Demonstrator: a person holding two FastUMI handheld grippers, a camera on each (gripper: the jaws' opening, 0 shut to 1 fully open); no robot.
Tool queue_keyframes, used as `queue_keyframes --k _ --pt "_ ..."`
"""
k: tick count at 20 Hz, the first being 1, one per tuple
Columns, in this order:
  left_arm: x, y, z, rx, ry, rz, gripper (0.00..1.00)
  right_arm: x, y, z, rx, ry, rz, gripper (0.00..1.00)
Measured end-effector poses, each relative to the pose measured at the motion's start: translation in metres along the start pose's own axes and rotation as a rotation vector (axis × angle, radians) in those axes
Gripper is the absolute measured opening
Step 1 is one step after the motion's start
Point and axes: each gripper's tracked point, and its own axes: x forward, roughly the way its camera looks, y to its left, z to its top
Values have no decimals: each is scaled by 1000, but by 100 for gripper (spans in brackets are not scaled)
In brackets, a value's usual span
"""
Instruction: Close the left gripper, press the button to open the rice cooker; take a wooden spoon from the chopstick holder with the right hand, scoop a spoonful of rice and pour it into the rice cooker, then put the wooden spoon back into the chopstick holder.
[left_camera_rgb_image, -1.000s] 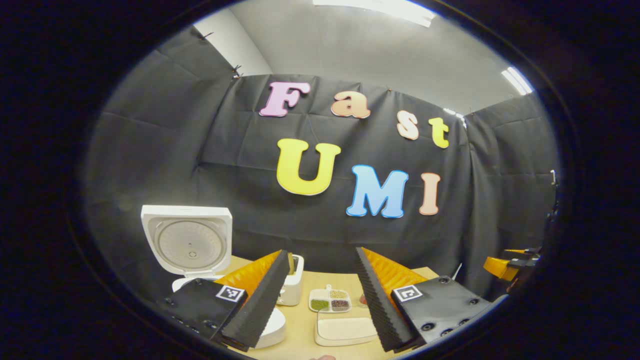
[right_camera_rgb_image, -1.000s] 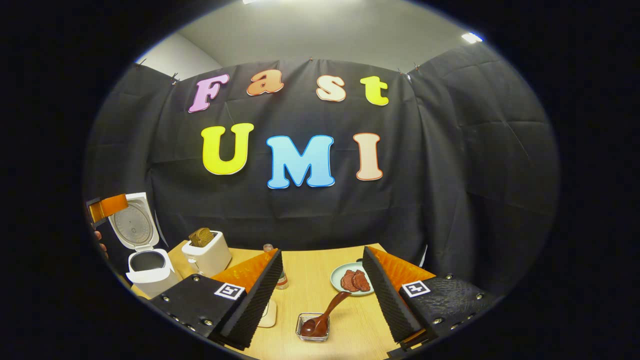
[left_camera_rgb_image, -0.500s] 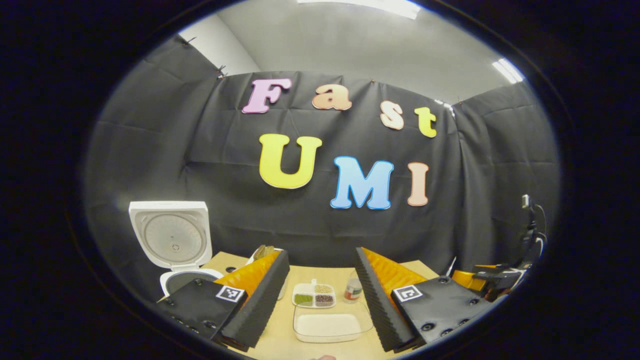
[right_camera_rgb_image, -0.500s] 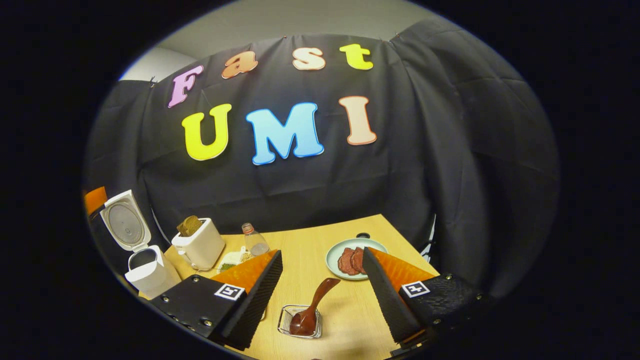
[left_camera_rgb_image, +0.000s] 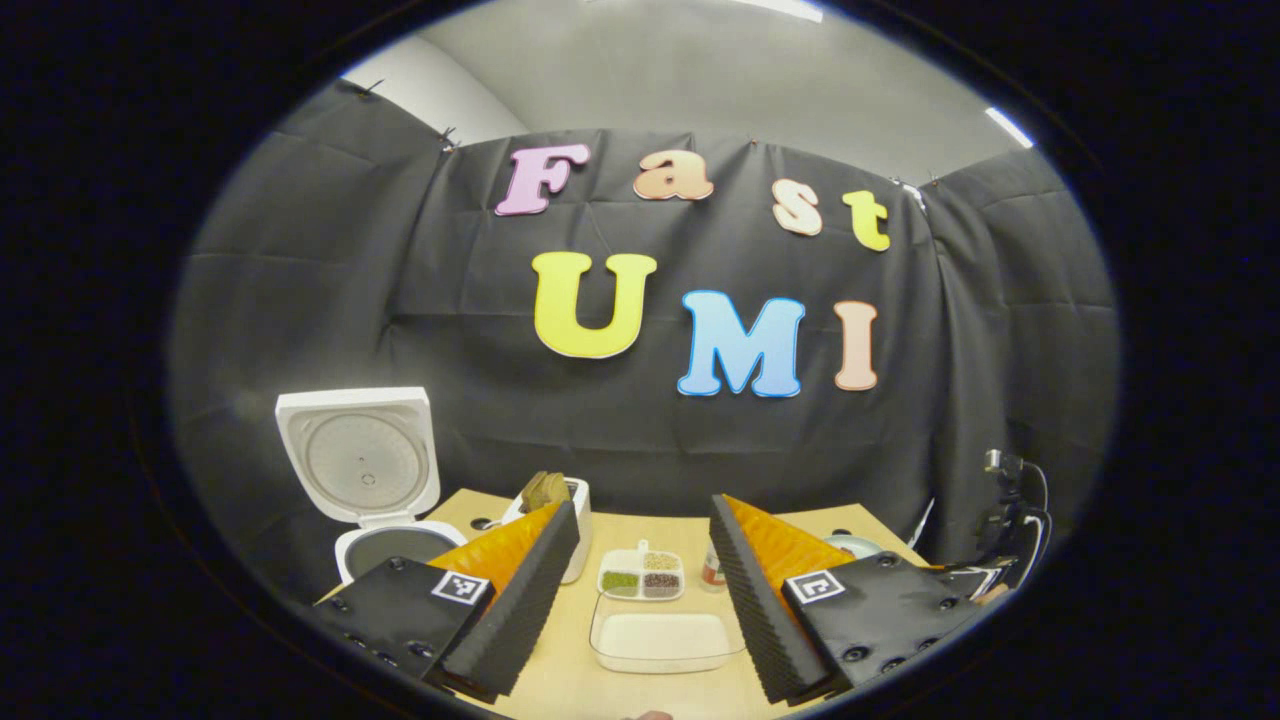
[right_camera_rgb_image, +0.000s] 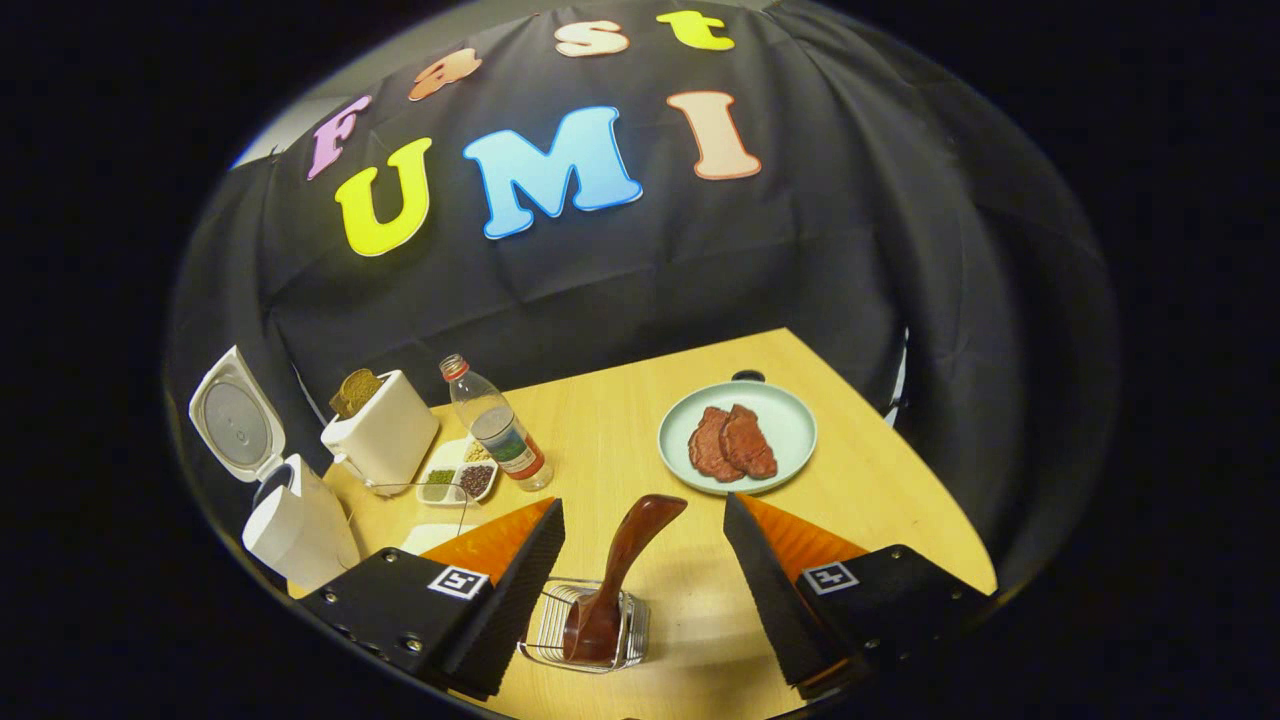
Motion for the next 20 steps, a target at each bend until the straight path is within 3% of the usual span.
queue_keyframes --k 4,6,9,10,11,12,13,14,16,20 --pt "7 2 -1 -8 10 23 94 24 -2 -9 74 46 26 96" --pt "14 4 -7 8 20 44 93 34 2 -15 74 82 50 72" --pt "20 0 -16 0 45 58 94 43 9 -22 97 134 101 73" --pt "23 -1 -15 0 47 65 94 44 2 -19 94 133 86 65" --pt "23 -2 -15 2 47 71 94 49 7 -20 110 137 110 29" --pt "25 -2 -15 6 47 76 93 45 10 -16 125 147 128 35" --pt "25 -2 -15 10 46 79 93 44 14 -18 141 155 148 25" --pt "25 -3 -14 11 42 77 93 42 19 -20 162 162 170 25" --pt "28 -5 -14 10 35 58 94 34 20 -17 175 166 158 8" --pt "27 4 -10 32 29 18 93 13 29 -4 144 118 124 9"
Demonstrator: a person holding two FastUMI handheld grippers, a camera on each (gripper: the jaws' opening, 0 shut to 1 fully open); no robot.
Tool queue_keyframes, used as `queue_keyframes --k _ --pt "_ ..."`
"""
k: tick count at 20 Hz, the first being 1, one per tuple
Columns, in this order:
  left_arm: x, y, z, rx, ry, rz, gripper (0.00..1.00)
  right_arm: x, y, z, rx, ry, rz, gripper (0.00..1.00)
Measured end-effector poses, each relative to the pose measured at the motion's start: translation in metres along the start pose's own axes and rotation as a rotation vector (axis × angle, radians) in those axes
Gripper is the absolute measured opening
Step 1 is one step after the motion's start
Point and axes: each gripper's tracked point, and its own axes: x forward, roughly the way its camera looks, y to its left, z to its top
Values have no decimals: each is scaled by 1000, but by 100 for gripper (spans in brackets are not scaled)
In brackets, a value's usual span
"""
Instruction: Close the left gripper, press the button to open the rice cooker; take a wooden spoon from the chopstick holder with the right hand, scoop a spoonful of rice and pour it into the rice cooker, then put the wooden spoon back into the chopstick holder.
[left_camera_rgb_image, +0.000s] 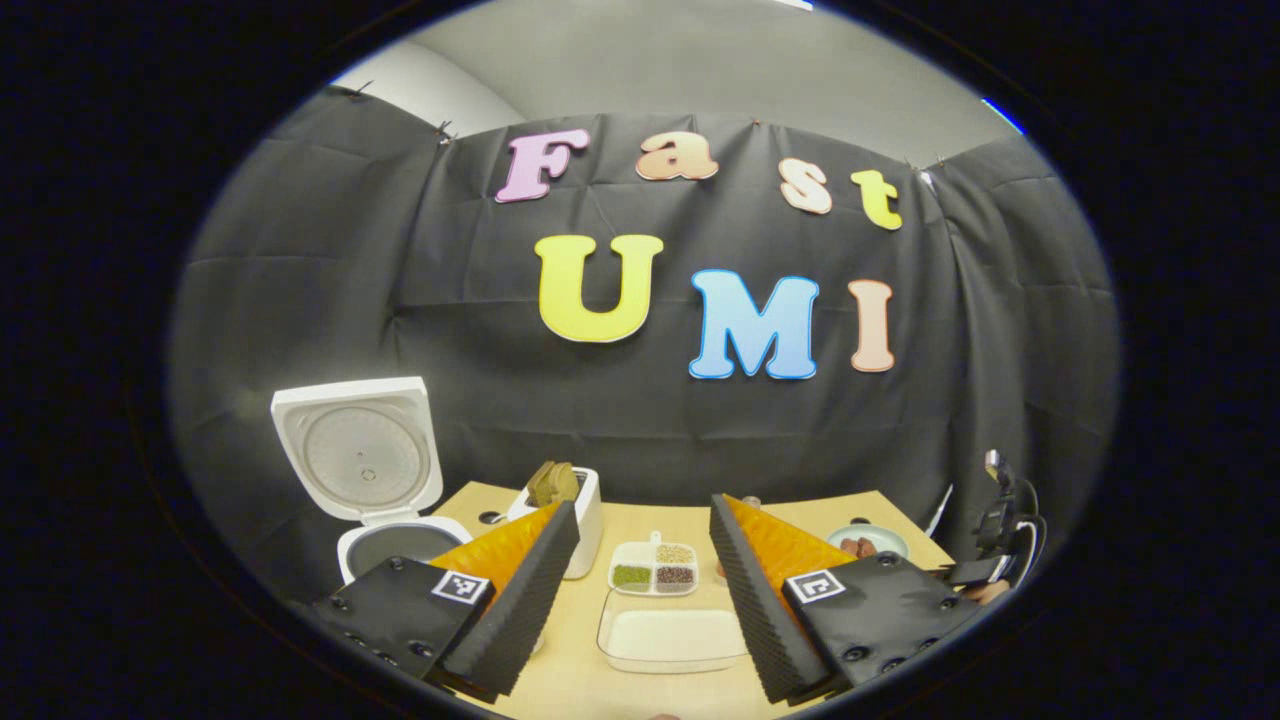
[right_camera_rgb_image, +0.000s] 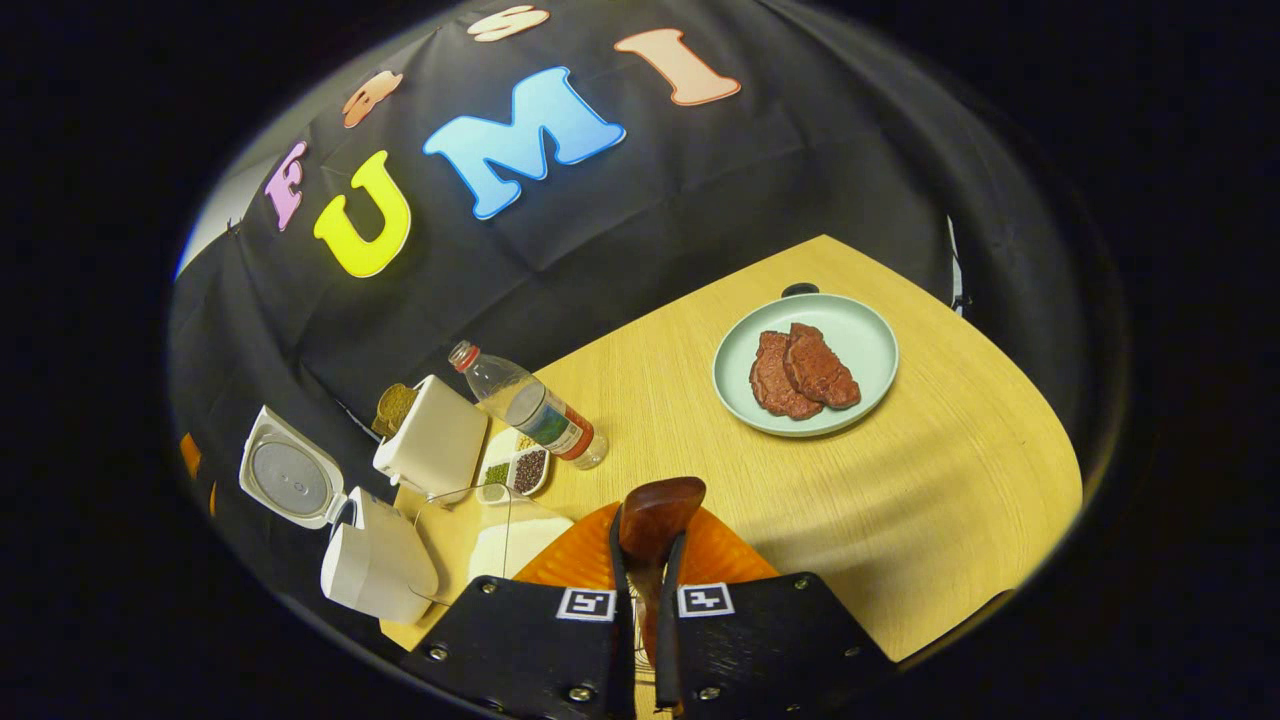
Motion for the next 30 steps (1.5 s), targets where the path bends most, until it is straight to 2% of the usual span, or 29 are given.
queue_keyframes --k 5,8,13,14,15,17,19,23,25,28,30 --pt "-8 24 5 -1 -26 -23 93 -40 41 38 -75 -113 10 8" --pt "-13 44 4 -19 -31 -20 93 -56 77 62 -108 -169 57 8" --pt "-22 75 -3 -32 -28 -7 93 -54 146 72 -187 -215 164 8" --pt "-24 80 0 -32 -31 -4 91 -48 157 70 -207 -215 178 8" --pt "-26 85 0 -29 -36 0 94 -42 169 66 -226 -215 191 8" --pt "-29 95 4 -19 -44 9 94 -25 190 54 -254 -200 212 8" --pt "-31 105 4 -9 -45 19 94 0 203 32 -286 -144 224 8" --pt "-34 126 -13 -4 -14 48 94 51 204 -4 -378 -85 159 8" --pt "-36 135 -20 -8 -4 58 91 71 202 -17 -416 -78 129 8" --pt "-35 149 -33 -10 28 78 94 99 201 -31 -511 -90 80 8" --pt "-33 158 -40 -33 44 93 94 108 209 -46 -516 -67 94 8"
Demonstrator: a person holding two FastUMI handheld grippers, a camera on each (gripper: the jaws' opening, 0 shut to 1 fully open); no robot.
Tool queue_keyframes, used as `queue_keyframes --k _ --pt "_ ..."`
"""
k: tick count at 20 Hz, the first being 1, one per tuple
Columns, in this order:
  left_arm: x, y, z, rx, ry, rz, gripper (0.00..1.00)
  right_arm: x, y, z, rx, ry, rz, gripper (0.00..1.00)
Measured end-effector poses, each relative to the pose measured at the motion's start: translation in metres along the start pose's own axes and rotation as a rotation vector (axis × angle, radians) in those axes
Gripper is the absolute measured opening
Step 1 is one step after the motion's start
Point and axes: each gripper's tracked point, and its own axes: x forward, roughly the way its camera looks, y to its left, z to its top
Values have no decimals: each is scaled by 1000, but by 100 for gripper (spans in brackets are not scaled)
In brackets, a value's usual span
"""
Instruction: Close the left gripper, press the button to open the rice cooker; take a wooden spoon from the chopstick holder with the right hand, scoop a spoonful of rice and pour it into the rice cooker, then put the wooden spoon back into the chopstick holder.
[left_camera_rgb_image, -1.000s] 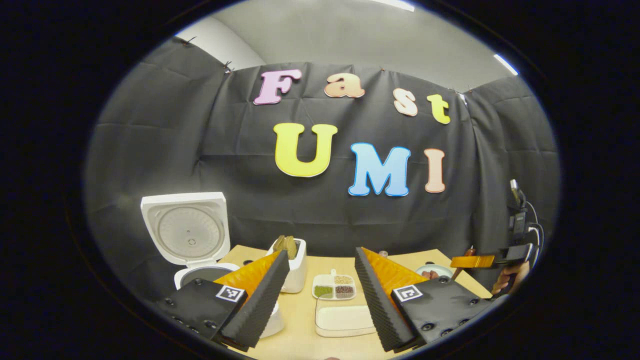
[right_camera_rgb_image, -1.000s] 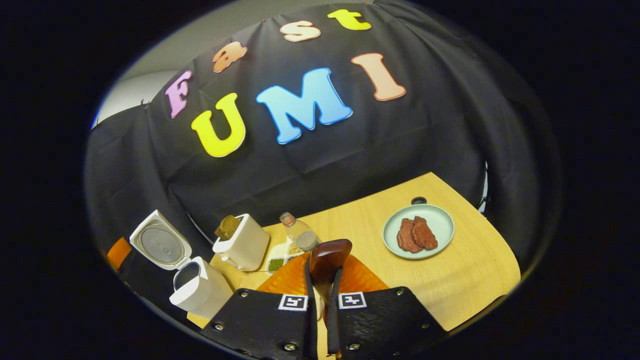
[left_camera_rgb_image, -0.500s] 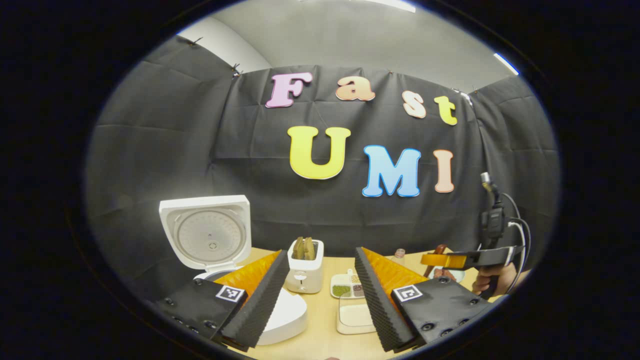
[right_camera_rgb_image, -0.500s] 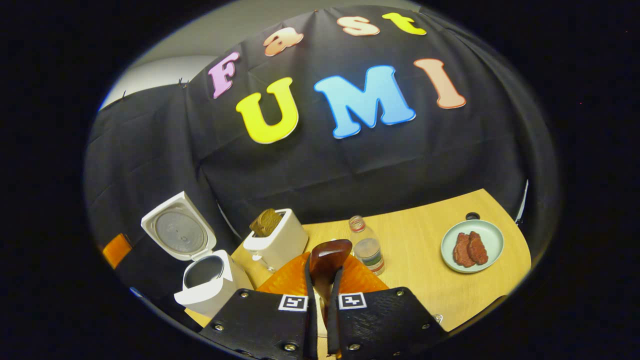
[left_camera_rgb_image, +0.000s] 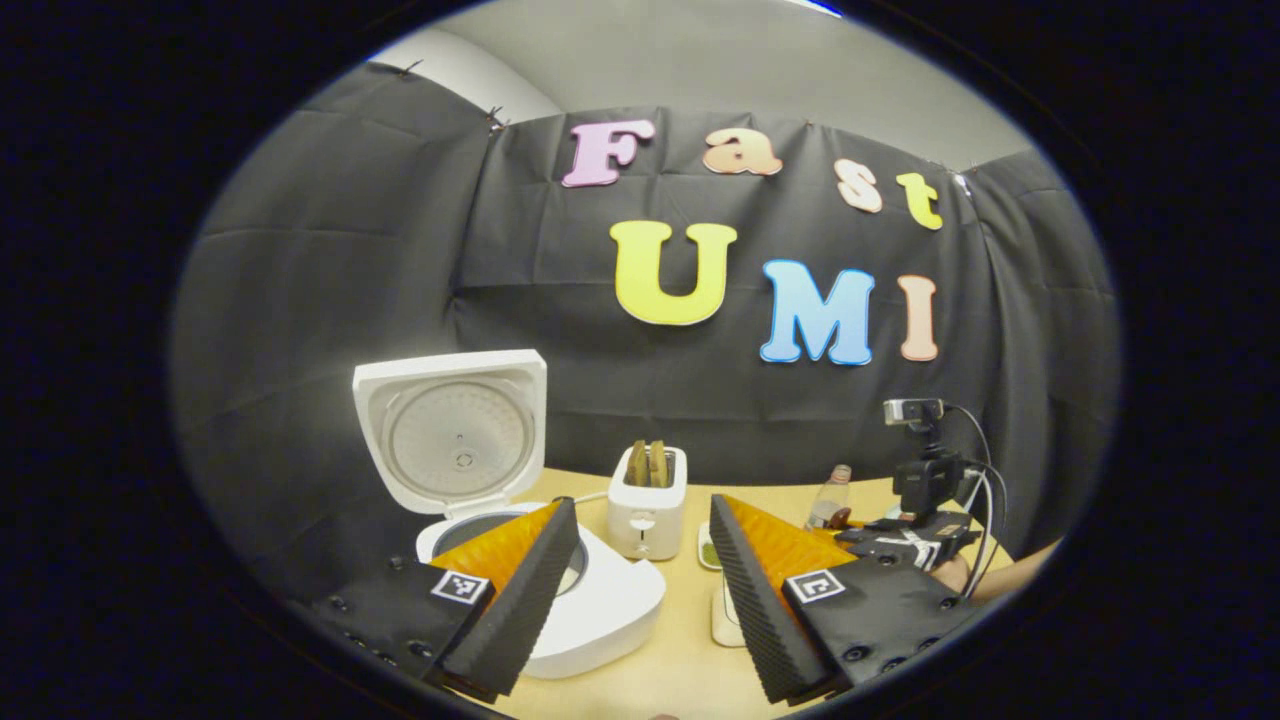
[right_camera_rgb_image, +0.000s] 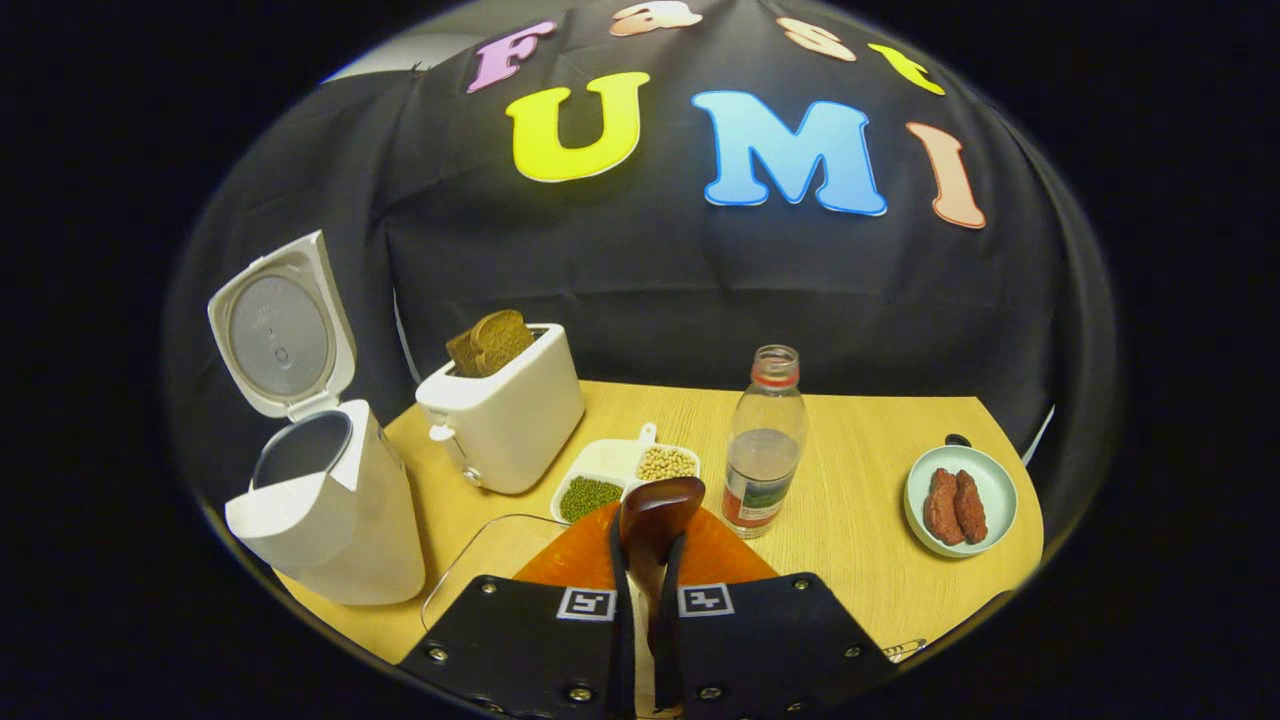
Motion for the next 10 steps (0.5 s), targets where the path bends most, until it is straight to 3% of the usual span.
queue_keyframes --k 6,10 --pt "2 15 -12 -18 23 22 93 0 63 -16 157 39 153 8" --pt "3 17 -7 -46 18 22 93 5 68 -18 390 76 214 8"
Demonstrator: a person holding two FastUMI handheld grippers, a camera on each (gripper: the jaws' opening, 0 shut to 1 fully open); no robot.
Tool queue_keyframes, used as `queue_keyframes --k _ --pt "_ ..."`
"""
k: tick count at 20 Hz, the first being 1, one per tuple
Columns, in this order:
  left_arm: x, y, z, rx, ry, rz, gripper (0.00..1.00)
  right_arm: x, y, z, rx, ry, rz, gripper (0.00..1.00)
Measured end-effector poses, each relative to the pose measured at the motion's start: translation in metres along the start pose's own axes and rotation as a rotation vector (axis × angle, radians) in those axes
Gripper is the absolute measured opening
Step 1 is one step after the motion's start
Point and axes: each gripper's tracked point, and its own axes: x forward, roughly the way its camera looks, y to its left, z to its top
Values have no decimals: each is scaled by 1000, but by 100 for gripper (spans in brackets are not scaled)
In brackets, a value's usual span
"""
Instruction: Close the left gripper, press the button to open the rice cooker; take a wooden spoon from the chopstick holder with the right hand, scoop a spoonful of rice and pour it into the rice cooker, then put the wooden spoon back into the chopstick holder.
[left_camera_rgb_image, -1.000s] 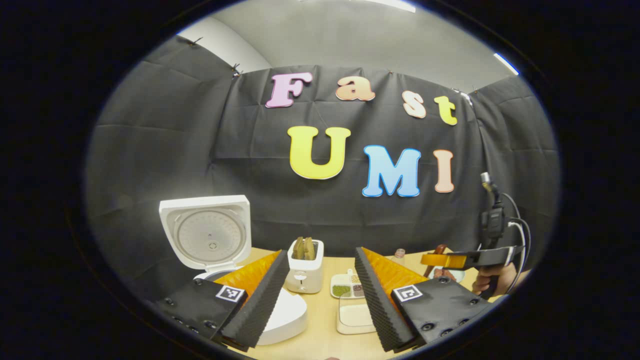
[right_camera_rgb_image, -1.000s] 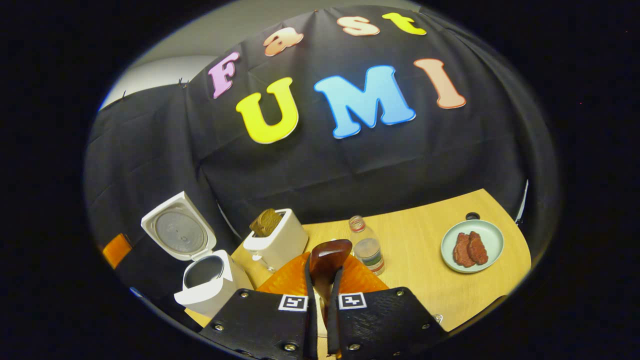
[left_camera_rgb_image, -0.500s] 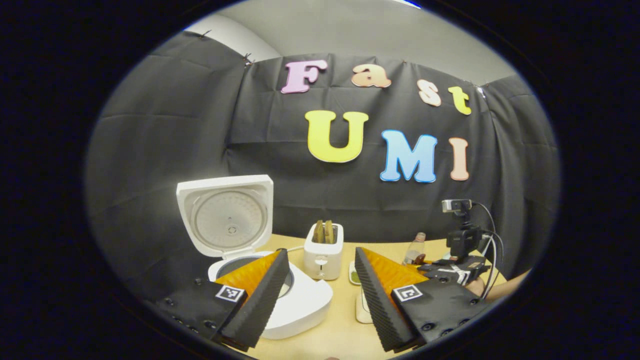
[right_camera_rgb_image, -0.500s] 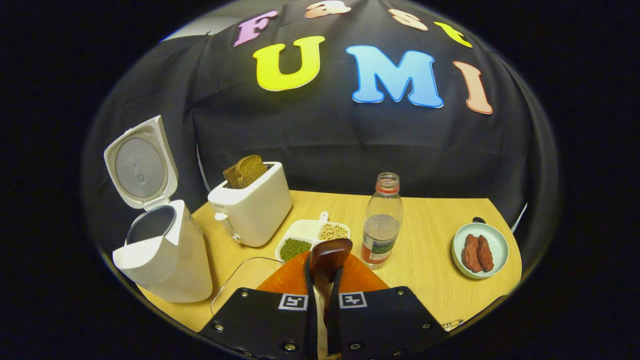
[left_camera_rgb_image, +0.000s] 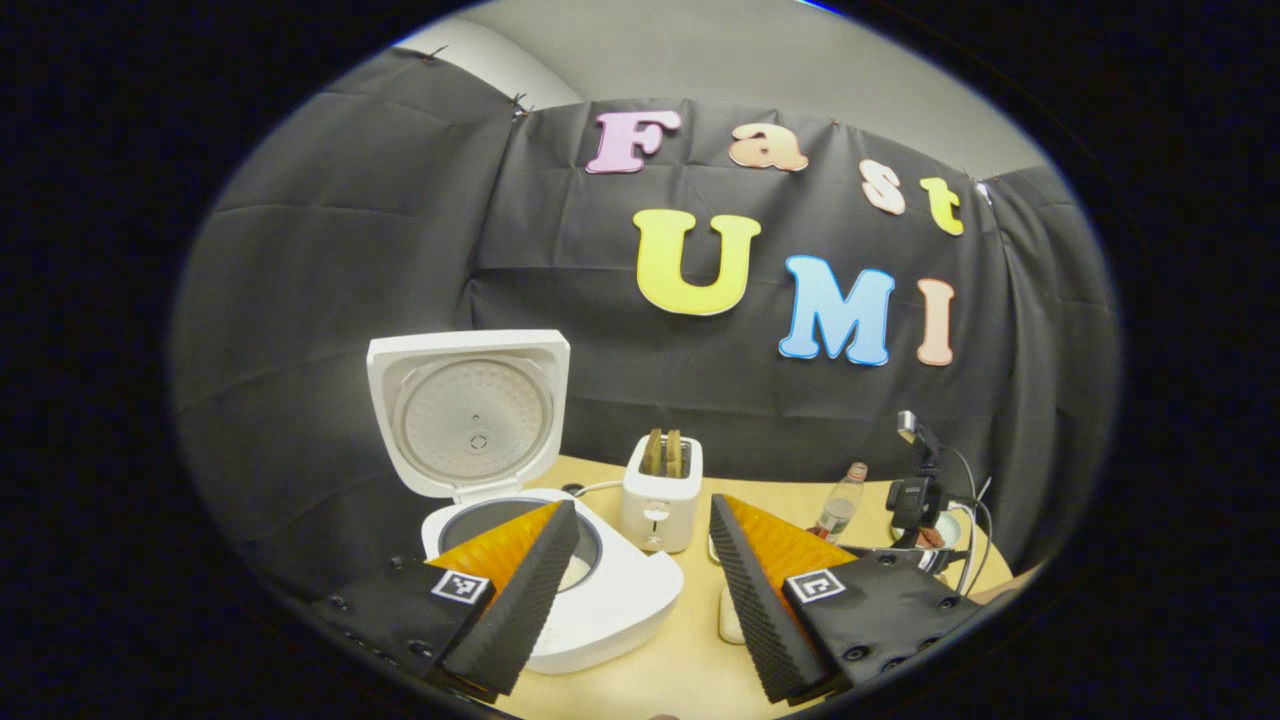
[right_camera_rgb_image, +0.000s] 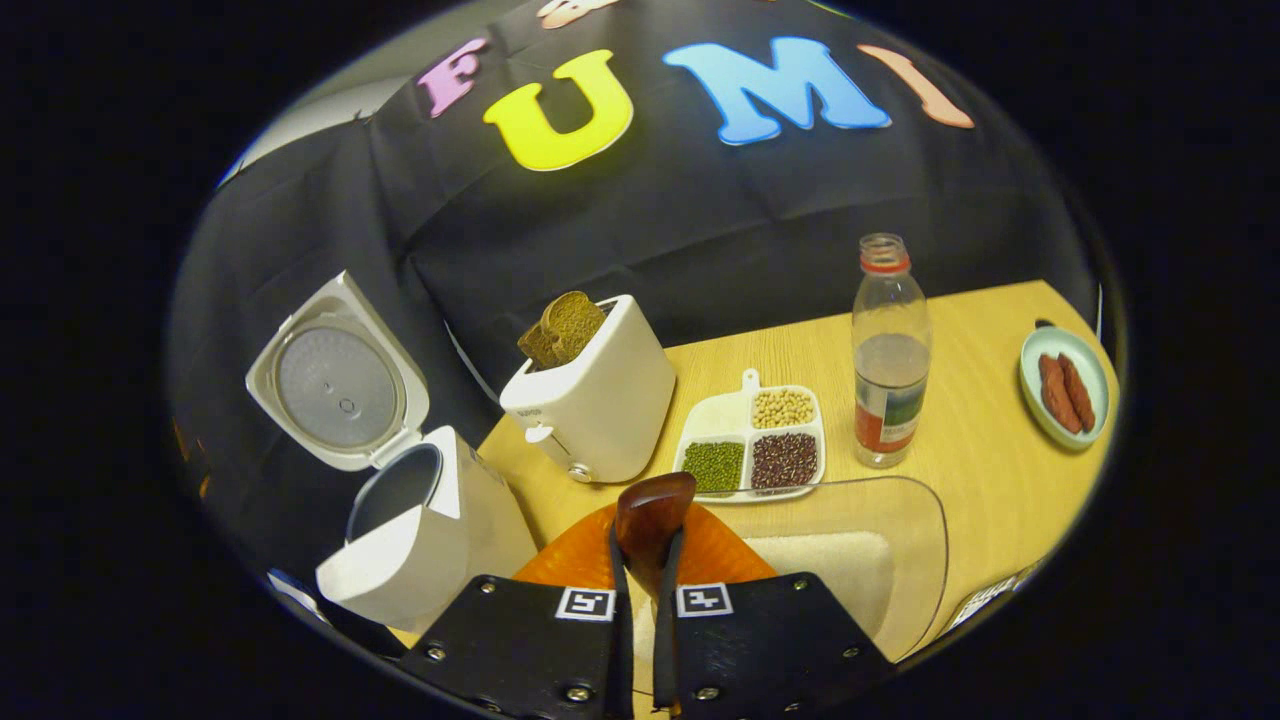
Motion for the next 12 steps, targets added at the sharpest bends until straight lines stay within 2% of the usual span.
queue_keyframes --k 3,8,12 --pt "1 -2 3 -4 -9 -7 93 -12 -14 23 166 -47 31 8" --pt "3 -10 9 12 -30 -31 94 -47 -36 73 302 -153 62 8" --pt "5 -16 15 -25 -39 -56 93 -81 -37 110 490 -236 144 8"
